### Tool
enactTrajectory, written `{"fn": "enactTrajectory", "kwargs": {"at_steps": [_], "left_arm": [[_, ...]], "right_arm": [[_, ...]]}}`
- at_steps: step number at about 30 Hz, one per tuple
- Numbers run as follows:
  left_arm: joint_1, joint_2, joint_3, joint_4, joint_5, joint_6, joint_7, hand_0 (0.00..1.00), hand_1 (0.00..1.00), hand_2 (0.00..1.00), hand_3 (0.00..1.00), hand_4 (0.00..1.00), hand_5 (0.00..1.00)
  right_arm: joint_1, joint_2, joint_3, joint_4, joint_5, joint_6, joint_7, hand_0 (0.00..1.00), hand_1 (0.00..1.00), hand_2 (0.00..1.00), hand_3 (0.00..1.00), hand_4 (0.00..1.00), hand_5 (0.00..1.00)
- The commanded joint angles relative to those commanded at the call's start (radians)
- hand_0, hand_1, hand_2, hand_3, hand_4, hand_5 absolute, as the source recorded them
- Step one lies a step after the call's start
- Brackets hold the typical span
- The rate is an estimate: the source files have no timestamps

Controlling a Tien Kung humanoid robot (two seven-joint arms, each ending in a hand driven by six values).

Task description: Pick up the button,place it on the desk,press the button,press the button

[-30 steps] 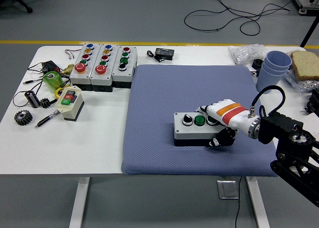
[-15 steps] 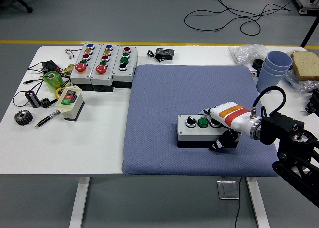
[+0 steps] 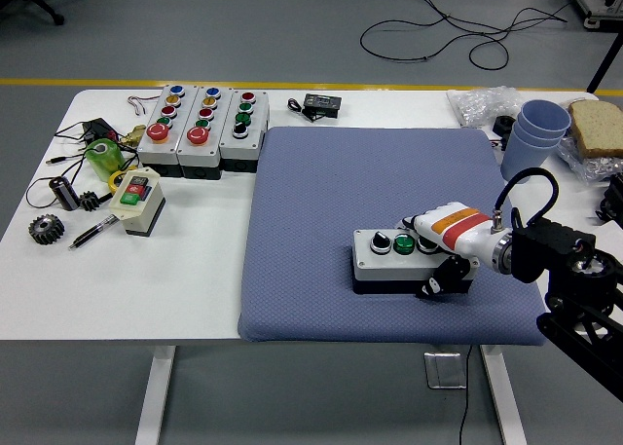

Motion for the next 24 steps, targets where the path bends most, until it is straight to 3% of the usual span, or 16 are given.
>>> {"fn": "enactTrajectory", "kwargs": {"at_steps": [1,7,8,24], "left_arm": [[0.000,0.000,0.000,0.000,0.000,0.000,0.000,0.597,0.636,0.672,0.546,0.353,0.695],[-0.001,0.000,-0.002,0.000,0.001,0.000,0.000,0.597,0.636,0.673,0.547,0.351,0.695],[-0.001,0.000,-0.003,0.000,0.002,-0.001,0.000,0.597,0.636,0.673,0.547,0.351,0.695],[-0.001,0.000,-0.008,0.000,0.009,-0.002,0.000,0.598,0.637,0.674,0.547,0.350,0.695]], "right_arm": [[-0.001,0.001,0.002,0.000,-0.002,0.003,-0.003,0.789,0.710,0.824,0.824,0.887,0.256],[-0.010,0.001,0.015,0.011,-0.004,0.009,-0.013,0.789,0.710,0.824,0.824,0.887,0.256],[-0.011,0.000,0.017,0.014,-0.002,0.009,-0.015,0.901,0.819,0.927,0.998,0.933,0.265],[-0.032,-0.011,0.056,0.089,0.053,0.012,-0.030,0.924,0.845,0.948,0.998,0.964,0.282]]}}
